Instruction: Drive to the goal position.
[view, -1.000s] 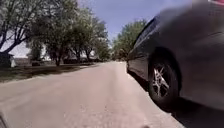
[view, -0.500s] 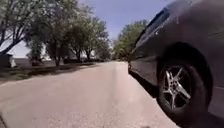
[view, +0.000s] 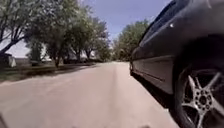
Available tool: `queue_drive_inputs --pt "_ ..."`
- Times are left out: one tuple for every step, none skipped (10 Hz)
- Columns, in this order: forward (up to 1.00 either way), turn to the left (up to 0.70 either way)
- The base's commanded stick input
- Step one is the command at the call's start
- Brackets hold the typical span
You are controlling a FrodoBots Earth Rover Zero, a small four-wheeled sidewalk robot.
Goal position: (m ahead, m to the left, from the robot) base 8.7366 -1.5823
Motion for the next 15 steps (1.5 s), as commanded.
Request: queue_drive_inputs --pt "0.70 0.00" --pt "0.70 0.00" --pt "0.70 0.00" --pt "0.70 0.00" --pt "0.70 0.00" --pt "0.70 0.00" --pt "0.70 0.00" --pt "0.70 0.00" --pt "0.70 0.00" --pt "0.70 0.00" --pt "0.70 0.00" --pt "0.70 0.00" --pt "0.70 0.00" --pt "0.70 0.00" --pt "0.70 0.00"
